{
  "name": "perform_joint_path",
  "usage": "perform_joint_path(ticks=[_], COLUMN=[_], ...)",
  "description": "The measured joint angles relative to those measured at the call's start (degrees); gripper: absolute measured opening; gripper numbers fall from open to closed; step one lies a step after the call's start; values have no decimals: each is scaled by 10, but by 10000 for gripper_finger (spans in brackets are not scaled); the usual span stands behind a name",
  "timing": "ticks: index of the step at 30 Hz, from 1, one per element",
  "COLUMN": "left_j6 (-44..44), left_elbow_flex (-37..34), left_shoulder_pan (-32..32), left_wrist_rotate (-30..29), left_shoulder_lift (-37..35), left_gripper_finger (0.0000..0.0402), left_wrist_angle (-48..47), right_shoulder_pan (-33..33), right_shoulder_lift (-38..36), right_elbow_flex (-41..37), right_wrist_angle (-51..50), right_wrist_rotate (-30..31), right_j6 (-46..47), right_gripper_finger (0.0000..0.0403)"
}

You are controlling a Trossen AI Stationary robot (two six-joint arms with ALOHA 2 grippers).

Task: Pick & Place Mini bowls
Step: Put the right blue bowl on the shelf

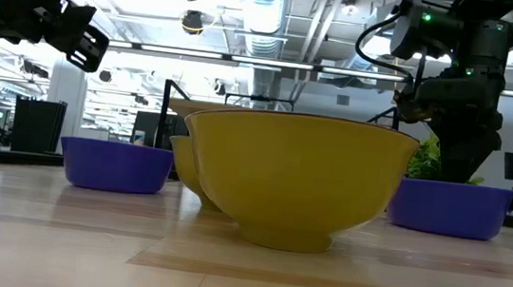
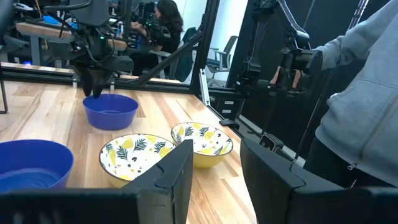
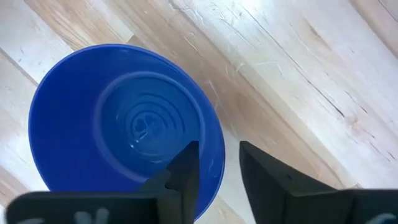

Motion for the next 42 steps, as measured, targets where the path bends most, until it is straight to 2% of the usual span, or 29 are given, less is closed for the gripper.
perform_joint_path(ticks=[6,10,18,25,30,42], left_j6=[0,0,29,30,30,30], left_elbow_flex=[0,0,0,0,0,0], left_shoulder_pan=[0,0,0,0,0,0], left_wrist_rotate=[0,0,0,0,0,0], left_shoulder_lift=[0,0,0,0,0,0], left_gripper_finger=[131,131,131,131,131,131], left_wrist_angle=[0,0,0,0,0,0], right_shoulder_pan=[0,0,0,0,0,0], right_shoulder_lift=[0,0,13,55,53,37], right_elbow_flex=[0,0,0,-1,-1,0], right_wrist_angle=[0,0,-1,4,7,6], right_wrist_rotate=[5,14,15,15,15,15], right_j6=[0,1,1,1,6,6], right_gripper_finger=[157,166,152,158,157,102])
